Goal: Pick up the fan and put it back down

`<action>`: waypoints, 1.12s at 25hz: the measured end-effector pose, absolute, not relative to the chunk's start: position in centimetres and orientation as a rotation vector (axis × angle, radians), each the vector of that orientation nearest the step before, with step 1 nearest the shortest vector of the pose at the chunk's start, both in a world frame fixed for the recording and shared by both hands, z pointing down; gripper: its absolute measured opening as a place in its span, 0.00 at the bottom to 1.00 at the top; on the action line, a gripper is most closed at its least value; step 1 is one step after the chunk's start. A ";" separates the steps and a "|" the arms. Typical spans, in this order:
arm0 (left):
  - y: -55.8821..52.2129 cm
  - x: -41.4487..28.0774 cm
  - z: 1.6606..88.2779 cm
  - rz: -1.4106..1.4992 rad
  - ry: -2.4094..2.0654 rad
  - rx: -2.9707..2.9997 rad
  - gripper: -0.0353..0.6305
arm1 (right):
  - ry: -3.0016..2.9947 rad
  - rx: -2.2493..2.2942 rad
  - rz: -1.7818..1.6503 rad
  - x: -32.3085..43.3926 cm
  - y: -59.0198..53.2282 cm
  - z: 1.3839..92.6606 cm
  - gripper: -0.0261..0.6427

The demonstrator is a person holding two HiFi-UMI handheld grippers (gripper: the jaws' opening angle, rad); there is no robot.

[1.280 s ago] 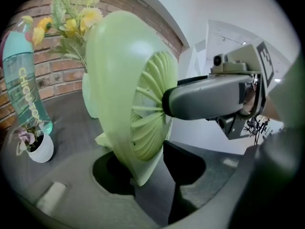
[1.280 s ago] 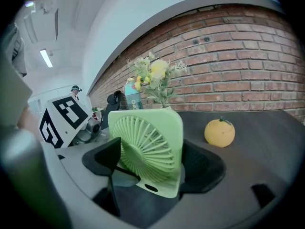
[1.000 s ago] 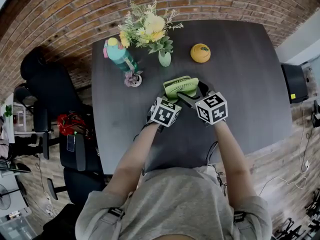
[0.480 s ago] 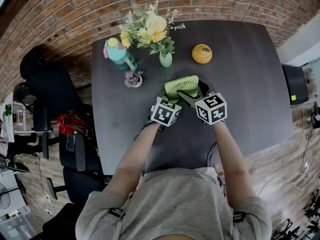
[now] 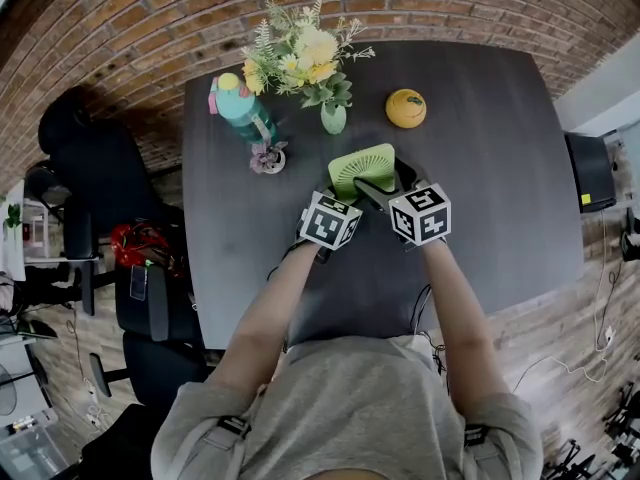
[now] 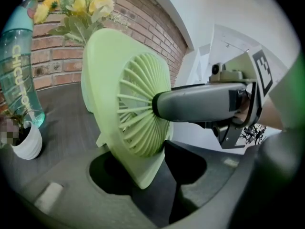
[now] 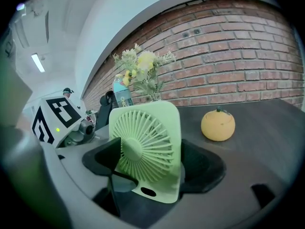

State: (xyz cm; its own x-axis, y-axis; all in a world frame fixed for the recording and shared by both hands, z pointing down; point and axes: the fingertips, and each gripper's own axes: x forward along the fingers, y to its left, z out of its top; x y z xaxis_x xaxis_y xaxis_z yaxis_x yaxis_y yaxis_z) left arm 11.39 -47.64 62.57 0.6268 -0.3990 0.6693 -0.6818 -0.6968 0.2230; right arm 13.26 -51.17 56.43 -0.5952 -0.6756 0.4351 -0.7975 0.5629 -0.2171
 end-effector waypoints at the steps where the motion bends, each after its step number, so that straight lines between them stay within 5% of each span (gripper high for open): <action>1: -47.6 11.4 62.6 0.822 -0.850 2.388 0.35 | -2.496 1.213 0.578 13.3 -51.2 56.5 0.63; 28: -42.7 4.9 59.0 0.716 -0.992 2.379 0.35 | -2.433 1.450 0.545 13.9 -44.8 53.4 0.63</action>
